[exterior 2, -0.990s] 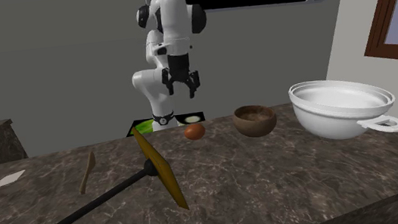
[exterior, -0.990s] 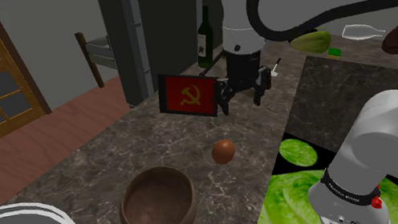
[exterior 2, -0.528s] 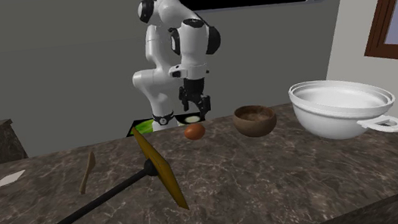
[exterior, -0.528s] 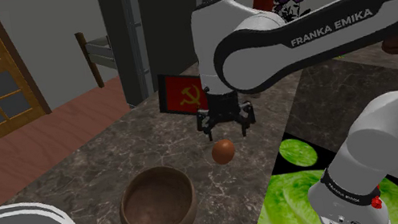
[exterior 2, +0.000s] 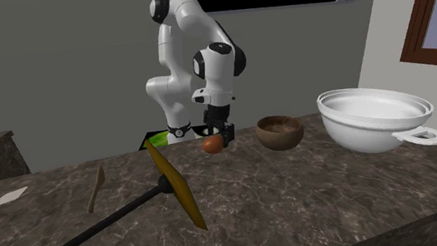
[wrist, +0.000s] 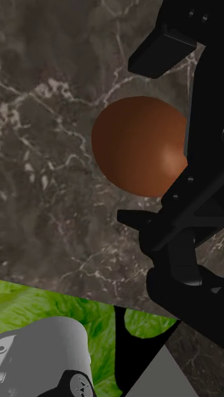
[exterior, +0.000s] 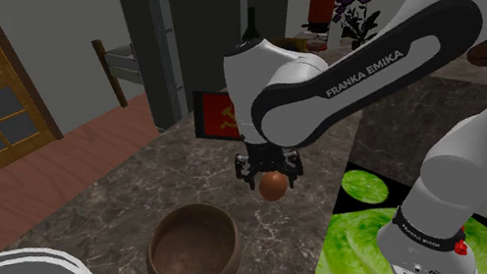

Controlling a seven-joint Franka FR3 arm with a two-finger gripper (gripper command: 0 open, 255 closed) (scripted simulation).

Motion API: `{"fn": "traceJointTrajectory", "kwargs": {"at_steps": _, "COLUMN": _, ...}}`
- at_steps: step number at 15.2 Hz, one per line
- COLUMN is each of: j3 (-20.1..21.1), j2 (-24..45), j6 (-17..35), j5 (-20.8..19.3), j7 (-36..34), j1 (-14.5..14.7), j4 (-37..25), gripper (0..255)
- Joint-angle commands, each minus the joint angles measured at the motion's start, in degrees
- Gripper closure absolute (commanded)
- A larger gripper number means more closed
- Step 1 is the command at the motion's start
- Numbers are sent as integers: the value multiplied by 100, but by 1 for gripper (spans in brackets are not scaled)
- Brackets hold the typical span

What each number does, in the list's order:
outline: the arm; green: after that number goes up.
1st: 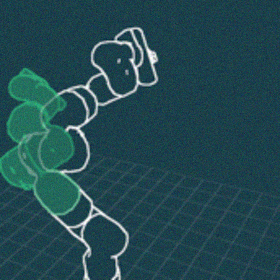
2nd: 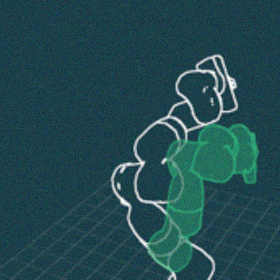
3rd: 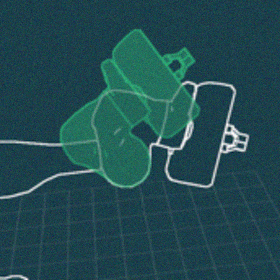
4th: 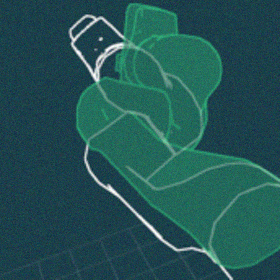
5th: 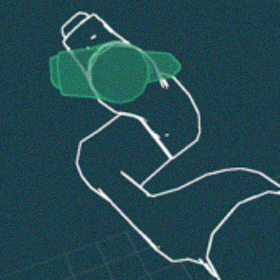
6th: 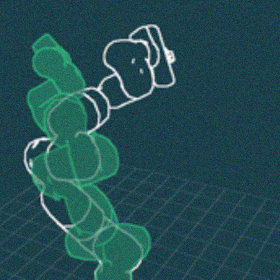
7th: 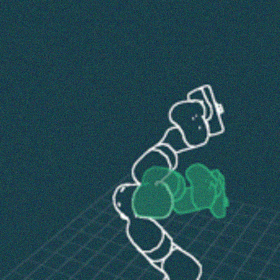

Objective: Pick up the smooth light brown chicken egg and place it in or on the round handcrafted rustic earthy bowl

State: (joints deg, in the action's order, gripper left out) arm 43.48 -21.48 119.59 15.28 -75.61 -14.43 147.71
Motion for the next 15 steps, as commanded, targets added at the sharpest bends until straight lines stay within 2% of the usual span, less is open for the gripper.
{"fn": "traceJointTrajectory", "kwargs": {"at_steps": 1, "j3": 54, "j2": 92, "j6": 188, "j5": -14, "j7": -25, "j1": -23, "j4": 101, "gripper": 0}}
{"fn": "traceJointTrajectory", "kwargs": {"at_steps": 9, "j3": 69, "j2": 119, "j6": 241, "j5": -19, "j7": -33, "j1": -29, "j4": 130, "gripper": 0}}
{"fn": "traceJointTrajectory", "kwargs": {"at_steps": 10, "j3": 69, "j2": 119, "j6": 241, "j5": -19, "j7": -33, "j1": -29, "j4": 130, "gripper": 255}}
{"fn": "traceJointTrajectory", "kwargs": {"at_steps": 15, "j3": 69, "j2": 119, "j6": 240, "j5": -19, "j7": -33, "j1": -29, "j4": 130, "gripper": 255}}
